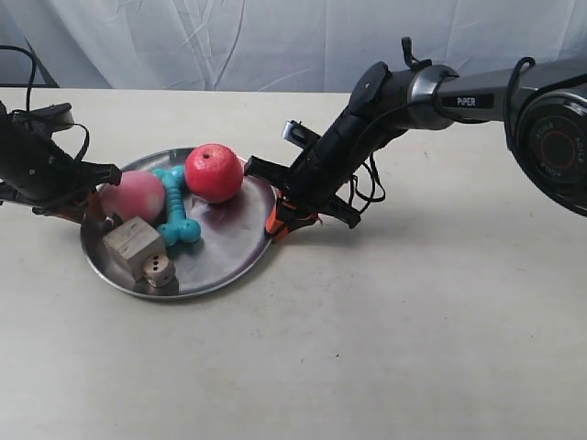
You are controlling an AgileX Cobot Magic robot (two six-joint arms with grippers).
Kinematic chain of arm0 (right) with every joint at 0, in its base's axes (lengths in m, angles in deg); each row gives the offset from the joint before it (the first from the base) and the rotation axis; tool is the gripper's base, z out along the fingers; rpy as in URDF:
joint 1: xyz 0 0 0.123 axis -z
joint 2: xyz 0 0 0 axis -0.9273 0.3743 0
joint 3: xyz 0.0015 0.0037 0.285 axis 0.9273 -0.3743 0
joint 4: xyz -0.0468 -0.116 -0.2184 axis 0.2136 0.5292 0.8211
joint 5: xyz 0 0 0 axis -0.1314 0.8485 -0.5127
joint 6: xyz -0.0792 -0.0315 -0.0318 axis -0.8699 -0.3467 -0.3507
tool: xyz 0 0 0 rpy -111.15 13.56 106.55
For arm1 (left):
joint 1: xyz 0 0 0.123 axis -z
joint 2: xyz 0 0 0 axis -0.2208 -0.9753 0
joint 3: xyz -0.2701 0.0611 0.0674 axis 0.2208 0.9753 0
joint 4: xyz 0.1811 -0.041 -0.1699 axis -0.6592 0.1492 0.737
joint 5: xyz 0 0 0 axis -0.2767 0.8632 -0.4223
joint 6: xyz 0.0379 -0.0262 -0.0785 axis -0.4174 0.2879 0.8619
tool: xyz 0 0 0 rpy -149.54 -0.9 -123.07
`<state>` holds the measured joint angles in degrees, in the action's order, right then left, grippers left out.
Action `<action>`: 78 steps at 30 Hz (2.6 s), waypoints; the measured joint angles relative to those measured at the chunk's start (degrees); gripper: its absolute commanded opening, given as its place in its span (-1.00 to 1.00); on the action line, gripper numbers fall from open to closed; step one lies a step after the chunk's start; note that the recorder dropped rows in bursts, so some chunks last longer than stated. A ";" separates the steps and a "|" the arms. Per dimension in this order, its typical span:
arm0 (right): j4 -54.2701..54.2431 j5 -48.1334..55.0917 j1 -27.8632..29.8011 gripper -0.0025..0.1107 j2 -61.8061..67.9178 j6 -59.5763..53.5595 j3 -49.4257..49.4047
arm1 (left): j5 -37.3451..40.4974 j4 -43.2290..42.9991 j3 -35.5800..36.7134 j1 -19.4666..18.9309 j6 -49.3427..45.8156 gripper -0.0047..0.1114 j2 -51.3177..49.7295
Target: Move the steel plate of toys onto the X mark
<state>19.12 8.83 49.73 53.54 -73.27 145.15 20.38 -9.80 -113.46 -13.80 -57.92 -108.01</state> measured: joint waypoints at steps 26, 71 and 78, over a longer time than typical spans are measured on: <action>8.92 1.02 -1.73 0.04 -4.01 -0.70 0.54 | -0.43 -7.32 0.00 1.18 7.40 -0.36 0.51; 49.19 -33.51 -1.87 -0.95 -68.19 8.98 -49.24 | -21.12 -11.58 29.30 1.27 10.99 -0.92 67.81; 50.31 -50.30 -1.87 -0.95 -85.83 8.98 -66.74 | -27.75 -12.13 38.39 1.27 10.66 -0.92 81.72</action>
<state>69.43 -41.47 47.86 -32.29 -64.29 78.41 -7.36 -21.92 -75.06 -12.52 -47.26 -26.30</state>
